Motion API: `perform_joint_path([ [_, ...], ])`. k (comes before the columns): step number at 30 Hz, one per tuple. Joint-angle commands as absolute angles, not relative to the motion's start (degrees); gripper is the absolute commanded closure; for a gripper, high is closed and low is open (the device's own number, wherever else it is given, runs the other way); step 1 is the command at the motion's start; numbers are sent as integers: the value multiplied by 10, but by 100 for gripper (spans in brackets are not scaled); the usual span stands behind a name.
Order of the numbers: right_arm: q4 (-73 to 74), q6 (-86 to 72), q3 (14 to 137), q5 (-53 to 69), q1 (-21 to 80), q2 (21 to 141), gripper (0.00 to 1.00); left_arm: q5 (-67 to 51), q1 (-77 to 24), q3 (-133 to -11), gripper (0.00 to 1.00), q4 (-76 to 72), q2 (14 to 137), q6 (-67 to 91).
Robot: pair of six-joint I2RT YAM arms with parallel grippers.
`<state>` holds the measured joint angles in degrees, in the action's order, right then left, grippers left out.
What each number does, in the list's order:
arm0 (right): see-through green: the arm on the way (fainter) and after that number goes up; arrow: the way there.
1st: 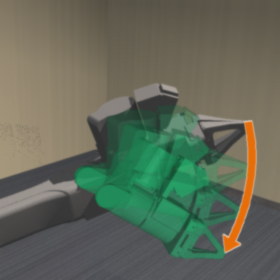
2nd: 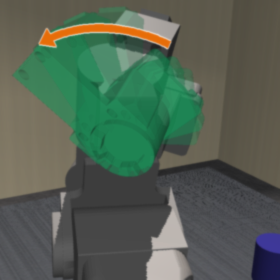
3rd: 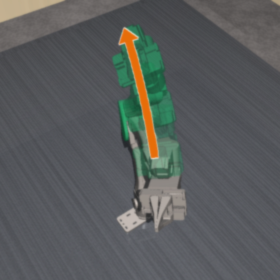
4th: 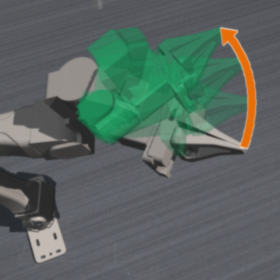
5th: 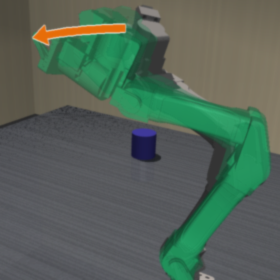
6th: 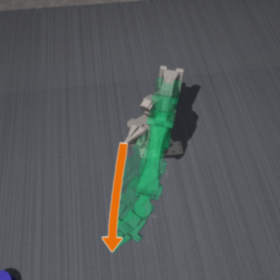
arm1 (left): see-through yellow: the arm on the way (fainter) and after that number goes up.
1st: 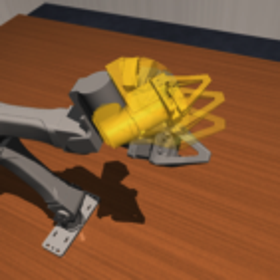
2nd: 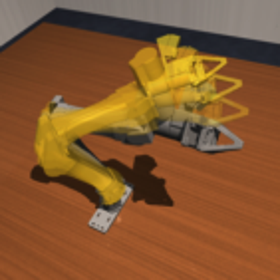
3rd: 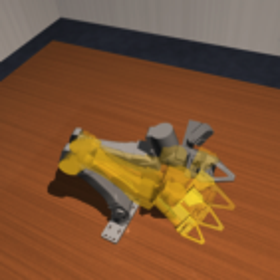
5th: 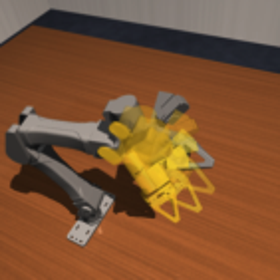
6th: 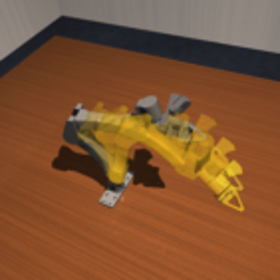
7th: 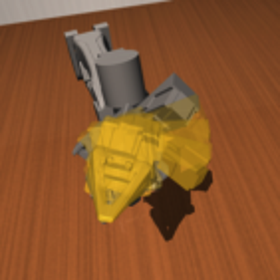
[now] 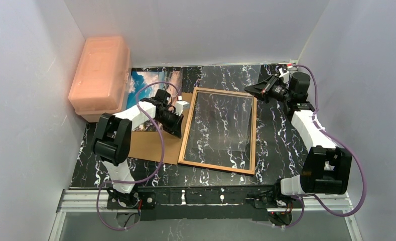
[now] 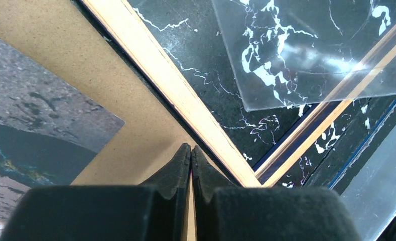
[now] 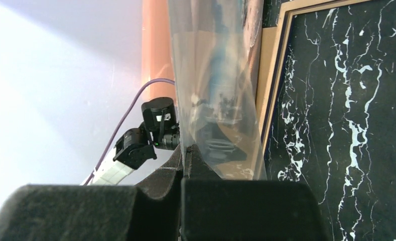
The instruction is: Put the photo into the frame
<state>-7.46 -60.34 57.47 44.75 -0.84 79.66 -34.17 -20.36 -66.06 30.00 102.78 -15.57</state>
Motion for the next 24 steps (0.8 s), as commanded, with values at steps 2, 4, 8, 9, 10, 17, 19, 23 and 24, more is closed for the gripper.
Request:
perform_joint_path([
  [2, -205, -709, 535, 463, -5, 764, 99, -363, -199, -667, 100, 307, 1027, -149],
  [4, -255, -750, 512, 467, -4, 762, 99, -367, -192, -667, 100, 306, 1028, -143],
  [8, -300, -793, 479, 467, -3, 759, 99, -377, -178, -673, 100, 308, 1035, -135],
  [9, -301, -792, 475, 468, -3, 757, 99, -376, -177, -672, 100, 307, 1035, -135],
  [10, -299, -788, 471, 468, -3, 756, 99, -376, -177, -672, 100, 307, 1035, -136],
  [17, -250, -723, 454, 486, -2, 769, 99, -375, -177, -672, 100, 304, 1034, -137],
  [19, -235, -701, 453, 493, -2, 781, 99, -375, -177, -670, 100, 303, 1034, -138],
  [23, -212, -664, 454, 500, -2, 804, 99, -374, -177, -671, 100, 303, 1033, -139],
  [24, -210, -659, 452, 500, -2, 808, 99, -374, -176, -670, 100, 304, 1033, -139],
])
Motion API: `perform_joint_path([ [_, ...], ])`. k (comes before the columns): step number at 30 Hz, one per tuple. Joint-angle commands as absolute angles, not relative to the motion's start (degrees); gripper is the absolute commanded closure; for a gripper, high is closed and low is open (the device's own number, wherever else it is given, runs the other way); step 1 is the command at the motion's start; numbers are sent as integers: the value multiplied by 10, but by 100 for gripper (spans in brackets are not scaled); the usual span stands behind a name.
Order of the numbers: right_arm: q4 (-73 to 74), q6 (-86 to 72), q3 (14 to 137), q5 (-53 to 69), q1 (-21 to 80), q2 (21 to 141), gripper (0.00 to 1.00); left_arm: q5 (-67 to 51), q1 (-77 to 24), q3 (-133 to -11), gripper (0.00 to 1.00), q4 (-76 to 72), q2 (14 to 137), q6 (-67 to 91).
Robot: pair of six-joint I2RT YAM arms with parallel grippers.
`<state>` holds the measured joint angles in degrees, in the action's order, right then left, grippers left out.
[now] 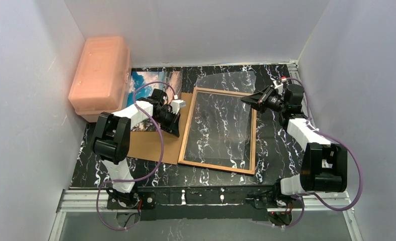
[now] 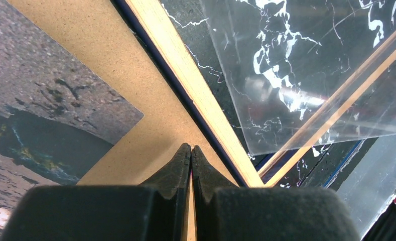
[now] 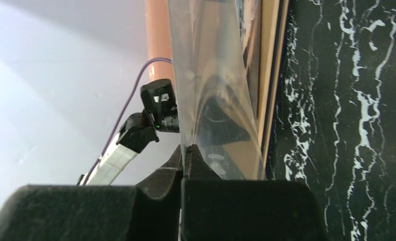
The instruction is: Put the photo into the frame
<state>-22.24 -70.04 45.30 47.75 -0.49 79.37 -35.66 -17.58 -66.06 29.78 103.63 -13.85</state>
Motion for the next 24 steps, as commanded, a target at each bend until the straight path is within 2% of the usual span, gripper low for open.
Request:
perform_joint_path([
  [1, -209, -656, 451, 498, -2, 810, 99, -373, -176, -669, 100, 304, 1032, -140],
  [24, -220, -698, 452, 488, -2, 780, 99, -373, -198, -641, 100, 289, 1032, -142],
])
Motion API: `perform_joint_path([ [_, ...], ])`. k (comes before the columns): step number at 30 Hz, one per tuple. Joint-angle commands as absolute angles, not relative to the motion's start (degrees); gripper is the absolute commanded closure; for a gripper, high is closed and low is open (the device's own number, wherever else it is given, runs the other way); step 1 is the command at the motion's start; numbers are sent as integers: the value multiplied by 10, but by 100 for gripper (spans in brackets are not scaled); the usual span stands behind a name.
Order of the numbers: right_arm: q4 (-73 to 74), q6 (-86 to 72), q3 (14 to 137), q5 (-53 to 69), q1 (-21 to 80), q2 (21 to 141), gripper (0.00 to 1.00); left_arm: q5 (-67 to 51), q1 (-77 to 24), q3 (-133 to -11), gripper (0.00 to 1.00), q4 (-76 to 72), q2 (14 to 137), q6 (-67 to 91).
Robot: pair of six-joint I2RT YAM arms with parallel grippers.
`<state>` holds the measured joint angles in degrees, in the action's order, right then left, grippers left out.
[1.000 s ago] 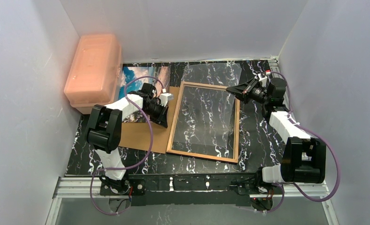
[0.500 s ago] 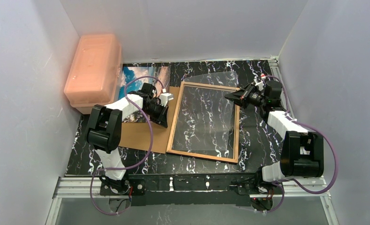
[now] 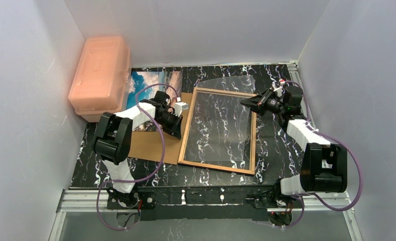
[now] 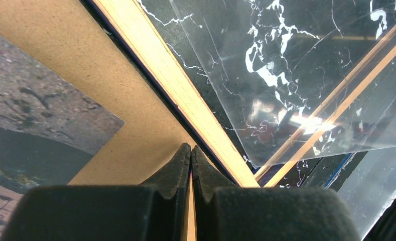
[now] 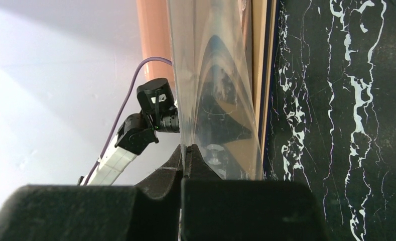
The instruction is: Put the photo into the frame
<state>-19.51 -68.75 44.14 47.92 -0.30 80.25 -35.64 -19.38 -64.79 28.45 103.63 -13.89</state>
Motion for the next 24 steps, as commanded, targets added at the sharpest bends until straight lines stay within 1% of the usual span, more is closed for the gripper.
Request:
perform_joint_path([
  [1, -220, -698, 452, 488, -2, 779, 99, -373, -197, -641, 100, 289, 1032, -142],
  [17, -254, -745, 465, 486, -2, 762, 99, -369, -200, -646, 100, 291, 1035, -144],
  [24, -258, -745, 448, 484, -2, 755, 99, -367, -200, -650, 100, 293, 1035, -145],
])
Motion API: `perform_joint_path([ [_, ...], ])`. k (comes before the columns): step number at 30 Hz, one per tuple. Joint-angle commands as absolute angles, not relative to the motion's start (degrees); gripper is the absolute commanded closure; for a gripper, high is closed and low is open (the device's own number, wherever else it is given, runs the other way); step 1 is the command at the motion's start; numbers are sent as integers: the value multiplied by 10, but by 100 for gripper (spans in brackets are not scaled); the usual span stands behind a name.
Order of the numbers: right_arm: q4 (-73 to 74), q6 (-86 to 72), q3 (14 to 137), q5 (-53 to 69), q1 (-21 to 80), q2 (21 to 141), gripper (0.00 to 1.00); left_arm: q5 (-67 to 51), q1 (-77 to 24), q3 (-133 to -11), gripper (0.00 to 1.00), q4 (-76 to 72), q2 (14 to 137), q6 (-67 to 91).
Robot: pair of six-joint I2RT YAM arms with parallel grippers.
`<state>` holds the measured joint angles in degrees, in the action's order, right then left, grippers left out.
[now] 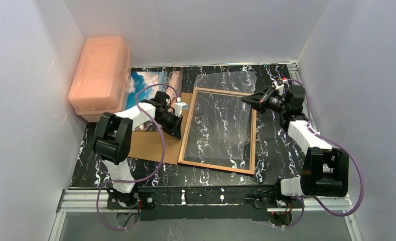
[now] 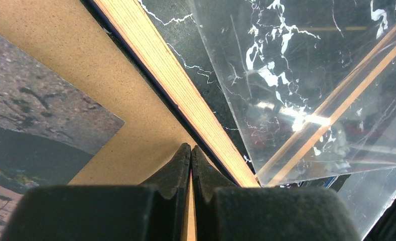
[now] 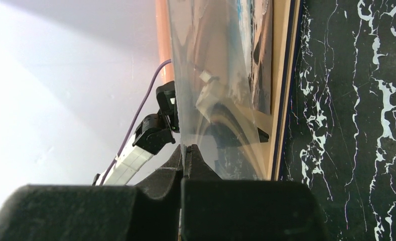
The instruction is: Put the photo into the frame
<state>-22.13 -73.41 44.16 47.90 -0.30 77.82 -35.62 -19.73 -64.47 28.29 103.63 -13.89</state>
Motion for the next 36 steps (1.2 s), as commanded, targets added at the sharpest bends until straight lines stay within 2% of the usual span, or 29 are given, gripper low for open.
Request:
perform_joint_path([
  [1, -259, -744, 446, 485, -2, 756, 99, -365, -200, -651, 100, 294, 1035, -146],
  [36, -264, -724, 402, 478, -2, 764, 99, -356, -200, -648, 100, 295, 1027, -156],
])
